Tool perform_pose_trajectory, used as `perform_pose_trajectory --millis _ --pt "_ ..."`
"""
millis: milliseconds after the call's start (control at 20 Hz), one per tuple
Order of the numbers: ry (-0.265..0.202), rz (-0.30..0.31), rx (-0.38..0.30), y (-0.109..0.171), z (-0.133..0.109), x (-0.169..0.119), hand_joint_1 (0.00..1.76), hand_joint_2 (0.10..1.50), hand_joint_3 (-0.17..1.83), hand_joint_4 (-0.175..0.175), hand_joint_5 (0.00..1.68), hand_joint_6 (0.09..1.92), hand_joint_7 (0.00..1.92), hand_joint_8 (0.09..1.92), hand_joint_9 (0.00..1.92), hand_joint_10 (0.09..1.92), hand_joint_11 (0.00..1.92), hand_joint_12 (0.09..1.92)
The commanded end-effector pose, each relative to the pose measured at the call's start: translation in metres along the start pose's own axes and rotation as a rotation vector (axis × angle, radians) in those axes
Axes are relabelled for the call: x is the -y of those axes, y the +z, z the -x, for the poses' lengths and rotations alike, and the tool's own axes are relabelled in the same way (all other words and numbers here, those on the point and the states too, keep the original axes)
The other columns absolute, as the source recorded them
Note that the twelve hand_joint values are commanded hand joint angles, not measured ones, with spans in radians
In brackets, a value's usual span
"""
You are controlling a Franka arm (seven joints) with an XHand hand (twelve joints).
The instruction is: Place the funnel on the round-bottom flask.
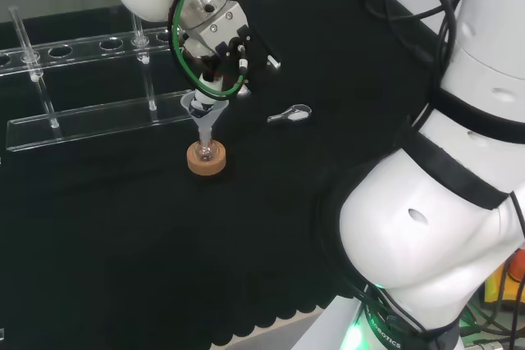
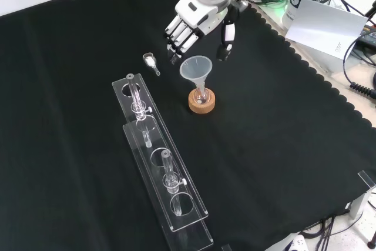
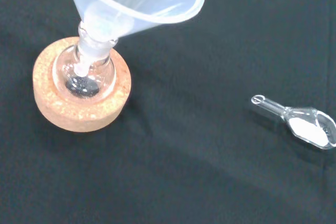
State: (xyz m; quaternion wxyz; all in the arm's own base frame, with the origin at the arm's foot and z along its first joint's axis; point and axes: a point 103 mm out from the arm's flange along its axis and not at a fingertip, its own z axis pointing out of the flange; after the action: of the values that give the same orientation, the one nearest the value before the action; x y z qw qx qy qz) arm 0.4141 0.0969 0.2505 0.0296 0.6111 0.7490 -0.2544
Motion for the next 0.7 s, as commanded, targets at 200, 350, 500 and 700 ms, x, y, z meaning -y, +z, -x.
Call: perform_pose_trajectory --millis 200,350,500,700 --pt "0.102 0.118 -0.130 -0.016 0.072 0.048 0.65 0.70 0.39 -0.061 0.30 0.09 0.20 0.72 0.38 0.71 0.25 1.39" --pt "0.133 0.114 -0.147 -0.008 0.092 0.053 0.68 0.70 0.39 -0.060 0.31 0.09 0.22 0.72 0.39 0.71 0.25 1.38" --pt "0.157 0.116 -0.170 -0.001 0.108 0.055 0.69 0.71 0.40 -0.060 0.32 0.09 0.23 0.71 0.41 0.69 0.26 1.37" --pt "0.182 0.122 -0.207 0.010 0.124 0.054 0.71 0.71 0.41 -0.061 0.33 0.09 0.26 0.71 0.43 0.68 0.27 1.37"
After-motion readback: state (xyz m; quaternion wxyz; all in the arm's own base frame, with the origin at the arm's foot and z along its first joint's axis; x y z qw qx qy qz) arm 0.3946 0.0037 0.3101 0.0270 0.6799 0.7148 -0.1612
